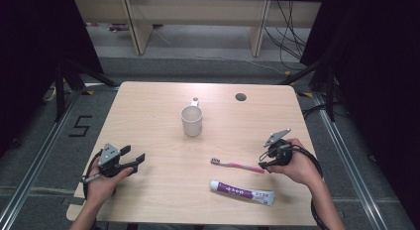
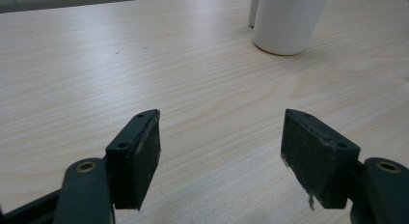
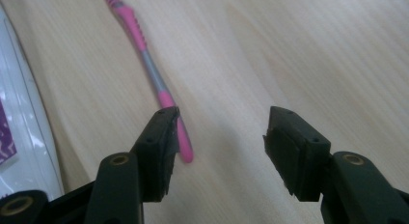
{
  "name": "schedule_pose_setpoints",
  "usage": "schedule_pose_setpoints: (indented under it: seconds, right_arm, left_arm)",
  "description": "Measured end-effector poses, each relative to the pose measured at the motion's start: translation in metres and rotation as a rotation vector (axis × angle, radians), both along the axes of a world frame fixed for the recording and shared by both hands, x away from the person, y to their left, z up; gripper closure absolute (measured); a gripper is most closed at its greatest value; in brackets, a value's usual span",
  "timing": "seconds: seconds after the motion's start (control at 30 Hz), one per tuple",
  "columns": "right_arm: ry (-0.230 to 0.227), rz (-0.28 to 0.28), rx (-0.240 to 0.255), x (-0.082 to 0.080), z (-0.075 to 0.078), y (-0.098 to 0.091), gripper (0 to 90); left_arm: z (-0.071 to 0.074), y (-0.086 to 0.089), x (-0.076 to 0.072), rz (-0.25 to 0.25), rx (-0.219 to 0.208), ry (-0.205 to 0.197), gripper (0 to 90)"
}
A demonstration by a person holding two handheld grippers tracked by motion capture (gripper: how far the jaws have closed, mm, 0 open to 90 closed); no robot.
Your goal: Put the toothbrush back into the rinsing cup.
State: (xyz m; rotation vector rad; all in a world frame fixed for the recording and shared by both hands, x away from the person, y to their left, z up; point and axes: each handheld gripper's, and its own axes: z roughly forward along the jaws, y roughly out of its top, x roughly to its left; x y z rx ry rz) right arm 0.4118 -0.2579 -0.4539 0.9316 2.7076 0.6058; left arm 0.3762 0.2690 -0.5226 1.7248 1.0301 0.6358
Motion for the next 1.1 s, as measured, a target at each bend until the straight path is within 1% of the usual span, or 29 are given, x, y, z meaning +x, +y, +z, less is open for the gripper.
schedule_pose_setpoints:
  seconds: [0.03, 0.1, 0.13, 0.17, 0.23, 0.27, 0.3, 0.33, 0.37, 0.43, 0.47, 0.5, 0.53, 0.57, 0.67, 0.7, 0.73, 0.77, 0.8, 0.83, 0.87, 0.9, 0.93, 0.97, 1.0, 1.03, 1.07, 1.1]
  right_arm:
    - [0.04, 0.016, -0.028, 0.002, -0.001, 0.004, 45.3]
    - [0.05, 0.048, -0.058, 0.006, -0.001, 0.006, 45.6]
    - [0.05, 0.048, -0.058, 0.006, -0.001, 0.006, 45.6]
    - [0.07, 0.076, -0.077, 0.01, 0.0, 0.009, 46.4]
    - [0.084, 0.098, -0.098, 0.012, 0.0, 0.013, 47.3]
    - [0.086, 0.107, -0.099, 0.013, 0.001, 0.015, 47.6]
    - [0.099, 0.136, -0.113, 0.015, 0.001, 0.018, 48.0]
    - [0.099, 0.136, -0.113, 0.015, 0.001, 0.018, 48.0]
    - [0.105, 0.181, -0.134, 0.017, 0.002, 0.022, 49.2]
    - [0.11, 0.184, -0.143, 0.018, 0.004, 0.025, 49.6]
    - [0.116, 0.199, -0.152, 0.018, 0.005, 0.028, 50.5]
    - [0.122, 0.241, -0.162, 0.021, 0.006, 0.033, 51.8]
    - [0.122, 0.241, -0.162, 0.021, 0.006, 0.033, 51.8]
    - [0.129, 0.266, -0.177, 0.023, 0.007, 0.039, 53.3]
    - [0.137, 0.282, -0.19, 0.025, 0.007, 0.045, 54.8]
    - [0.143, 0.301, -0.202, 0.027, 0.006, 0.051, 55.8]
    - [0.143, 0.301, -0.202, 0.027, 0.006, 0.051, 55.8]
    - [0.151, 0.312, -0.208, 0.028, 0.005, 0.056, 57.1]
    - [0.152, 0.338, -0.212, 0.03, 0.004, 0.058, 57.7]
    - [0.152, 0.338, -0.212, 0.03, 0.004, 0.058, 57.7]
    - [0.163, 0.334, -0.258, 0.03, 0.004, 0.064, 59.0]
    - [0.165, 0.345, -0.26, 0.031, 0.003, 0.065, 59.4]
    - [0.166, 0.335, -0.266, 0.031, 0.003, 0.066, 59.7]
    - [0.171, 0.355, -0.268, 0.032, 0.002, 0.069, 60.3]
    - [0.166, 0.377, -0.271, 0.033, 0.002, 0.07, 60.8]
    - [0.183, 0.352, -0.276, 0.031, 0.001, 0.072, 61.1]
    - [0.174, 0.385, -0.289, 0.033, 0.001, 0.074, 61.4]
    - [0.174, 0.385, -0.289, 0.033, 0.001, 0.074, 61.4]
  left_arm:
    - [0.0, 0.0, 0.0, -0.003, 0.001, -0.002, 30.1]
    - [0.0, 0.001, 0.0, -0.003, 0.001, -0.002, 30.1]
    - [0.0, 0.001, 0.0, -0.003, 0.001, -0.002, 30.1]
    - [0.0, 0.001, 0.0, -0.003, 0.0, -0.001, 30.1]
    - [0.0, 0.0, 0.001, -0.003, 0.003, 0.0, 30.1]
    - [0.0, 0.0, 0.001, -0.004, 0.004, 0.0, 30.1]
    - [-0.001, 0.0, 0.002, -0.019, -0.002, -0.014, 30.1]
    - [-0.001, 0.0, 0.002, -0.019, -0.002, -0.014, 30.1]
    - [0.0, 0.0, 0.002, -0.023, 0.001, -0.016, 30.1]
    - [-0.001, 0.0, 0.002, -0.022, 0.001, -0.015, 30.1]
    - [0.0, 0.0, 0.002, -0.023, 0.002, -0.016, 30.1]
    - [0.0, 0.0, 0.002, -0.025, 0.003, -0.017, 30.1]
    - [0.0, 0.0, 0.002, -0.025, 0.003, -0.017, 30.1]
    - [0.0, 0.0, 0.002, -0.024, 0.003, -0.016, 30.1]
    - [0.0, 0.0, 0.001, -0.013, 0.001, -0.006, 30.1]
    - [0.0, 0.0, 0.0, -0.009, 0.002, -0.002, 30.1]
    - [0.0, 0.0, 0.0, -0.009, 0.002, -0.002, 30.1]
    - [0.0, 0.0, 0.0, -0.008, 0.001, -0.002, 30.1]
    - [0.0, 0.0, 0.0, -0.008, 0.001, -0.002, 30.1]
    - [0.0, 0.0, 0.0, -0.009, 0.001, -0.002, 30.1]
    - [0.0, 0.0, 0.0, -0.007, 0.001, 0.0, 30.1]
    - [0.0, 0.0, 0.002, -0.022, 0.003, -0.014, 30.1]
    - [-0.001, 0.0, 0.002, -0.023, 0.0, -0.016, 30.1]
    - [0.0, 0.0, 0.002, -0.024, 0.002, -0.017, 30.1]
    - [0.0, 0.0, 0.002, -0.024, 0.003, -0.017, 30.1]
    - [0.0, 0.0, 0.002, -0.024, 0.003, -0.016, 30.1]
    - [0.0, 0.0, 0.002, -0.025, 0.004, -0.017, 30.1]
    - [0.0, 0.0, 0.002, -0.025, 0.004, -0.017, 30.1]
